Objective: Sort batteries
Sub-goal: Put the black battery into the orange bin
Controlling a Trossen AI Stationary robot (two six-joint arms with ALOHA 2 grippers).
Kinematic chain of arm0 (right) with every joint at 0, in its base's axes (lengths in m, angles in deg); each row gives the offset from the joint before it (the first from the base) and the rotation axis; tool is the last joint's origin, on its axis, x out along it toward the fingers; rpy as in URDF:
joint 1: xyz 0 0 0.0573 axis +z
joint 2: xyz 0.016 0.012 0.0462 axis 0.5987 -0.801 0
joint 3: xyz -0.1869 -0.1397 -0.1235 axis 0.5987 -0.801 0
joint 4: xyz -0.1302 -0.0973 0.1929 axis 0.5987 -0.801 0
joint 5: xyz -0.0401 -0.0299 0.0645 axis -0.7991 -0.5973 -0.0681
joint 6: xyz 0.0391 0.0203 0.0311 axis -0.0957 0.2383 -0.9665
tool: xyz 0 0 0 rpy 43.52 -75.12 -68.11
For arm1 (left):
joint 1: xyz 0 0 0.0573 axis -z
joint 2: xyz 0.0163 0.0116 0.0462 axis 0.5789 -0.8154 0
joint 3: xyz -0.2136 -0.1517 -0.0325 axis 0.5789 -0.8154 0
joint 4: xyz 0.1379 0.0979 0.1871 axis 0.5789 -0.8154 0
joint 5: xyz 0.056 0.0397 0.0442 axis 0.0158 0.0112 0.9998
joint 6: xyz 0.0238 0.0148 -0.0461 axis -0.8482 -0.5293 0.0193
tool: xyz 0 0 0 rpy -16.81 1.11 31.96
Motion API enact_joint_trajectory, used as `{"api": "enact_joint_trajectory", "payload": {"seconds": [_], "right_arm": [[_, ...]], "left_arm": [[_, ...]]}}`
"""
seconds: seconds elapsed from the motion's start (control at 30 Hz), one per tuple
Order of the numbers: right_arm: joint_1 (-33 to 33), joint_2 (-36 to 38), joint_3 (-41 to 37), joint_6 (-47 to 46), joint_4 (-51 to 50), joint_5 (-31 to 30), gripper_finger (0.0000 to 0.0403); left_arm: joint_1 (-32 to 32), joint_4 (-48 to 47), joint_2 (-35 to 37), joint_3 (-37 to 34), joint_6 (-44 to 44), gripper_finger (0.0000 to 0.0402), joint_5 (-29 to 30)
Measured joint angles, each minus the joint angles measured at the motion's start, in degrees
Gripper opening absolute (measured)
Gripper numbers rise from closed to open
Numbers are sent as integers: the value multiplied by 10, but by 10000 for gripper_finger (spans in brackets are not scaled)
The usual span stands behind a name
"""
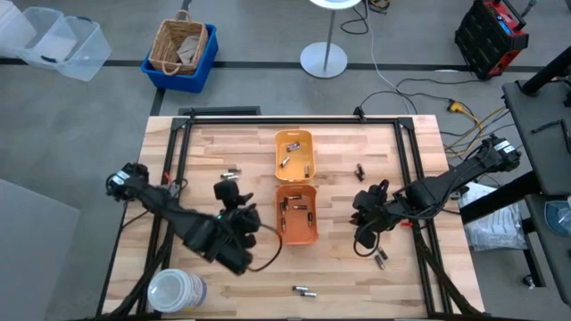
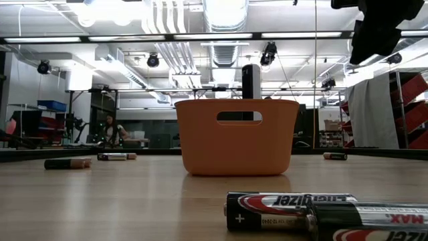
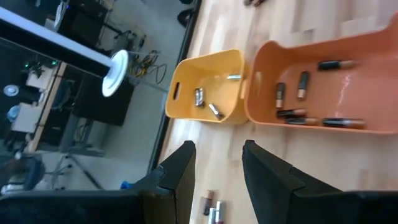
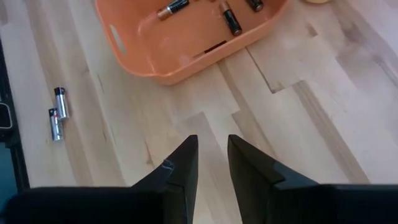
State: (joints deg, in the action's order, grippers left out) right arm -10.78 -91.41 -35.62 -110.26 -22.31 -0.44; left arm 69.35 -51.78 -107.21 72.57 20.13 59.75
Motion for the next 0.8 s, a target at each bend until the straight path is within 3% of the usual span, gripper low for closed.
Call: {"api": "enact_joint_trajectory", "payload": {"seconds": [0.1,0.27,0.43,0.6,0.8], "right_arm": [[0,0,0,-2,-1,-6,84],[0,-4,0,19,0,-11,84],[0,-4,0,59,0,-58,73],[-1,-3,0,149,7,-107,68],[-1,3,23,204,7,-102,79]], "left_arm": [[17,-3,0,0,26,114,-17],[32,-2,0,-2,73,114,-93],[42,44,-3,-26,76,114,-124],[42,90,-6,-57,76,114,-123],[38,118,-11,-65,46,114,-104]]}}
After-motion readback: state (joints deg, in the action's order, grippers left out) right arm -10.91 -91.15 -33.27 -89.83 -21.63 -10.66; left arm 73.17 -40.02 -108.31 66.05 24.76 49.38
